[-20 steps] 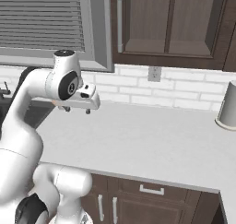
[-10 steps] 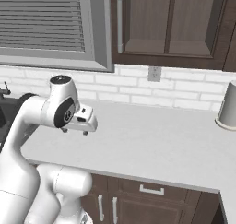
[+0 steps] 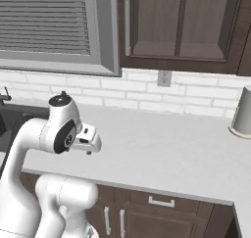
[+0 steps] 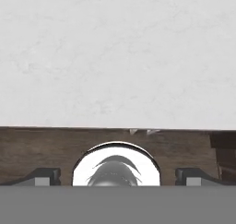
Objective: Take a straw from the drawer in front and place it inside the glass cup on the dining counter.
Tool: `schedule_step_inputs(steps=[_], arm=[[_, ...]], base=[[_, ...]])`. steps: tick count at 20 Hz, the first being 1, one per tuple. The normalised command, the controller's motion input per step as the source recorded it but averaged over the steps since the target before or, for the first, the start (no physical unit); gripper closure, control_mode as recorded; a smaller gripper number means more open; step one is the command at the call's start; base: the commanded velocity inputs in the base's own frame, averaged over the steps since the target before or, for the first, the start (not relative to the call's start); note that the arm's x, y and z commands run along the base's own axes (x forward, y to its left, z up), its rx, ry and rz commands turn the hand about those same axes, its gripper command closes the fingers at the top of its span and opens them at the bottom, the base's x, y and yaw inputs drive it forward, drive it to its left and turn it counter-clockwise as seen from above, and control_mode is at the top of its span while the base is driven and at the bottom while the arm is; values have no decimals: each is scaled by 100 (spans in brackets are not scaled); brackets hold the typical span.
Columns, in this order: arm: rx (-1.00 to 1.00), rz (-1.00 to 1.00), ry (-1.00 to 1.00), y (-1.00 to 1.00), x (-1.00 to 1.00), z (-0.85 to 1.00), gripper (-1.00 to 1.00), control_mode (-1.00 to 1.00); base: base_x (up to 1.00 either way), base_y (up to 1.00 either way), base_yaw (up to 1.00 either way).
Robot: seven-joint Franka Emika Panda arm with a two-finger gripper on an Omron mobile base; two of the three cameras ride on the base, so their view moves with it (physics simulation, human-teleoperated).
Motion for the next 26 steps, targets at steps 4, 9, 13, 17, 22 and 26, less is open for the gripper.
schedule_step_inputs(steps=[4,9,13,17,22,26], arm=[[0,0,0,0,-18,-12,-100,-100],[0,0,0,0,-5,-2,-100,100],[0,0,0,0,0,0,-100,100],[0,0,0,0,0,0,-100,100],[0,0,0,0,0,0,-100,100],[0,0,0,0,0,0,-100,100]], base=[[0,0,0],[-30,14,0],[-50,41,-1],[-47,59,-10],[-41,71,-26],[-24,61,-35]])
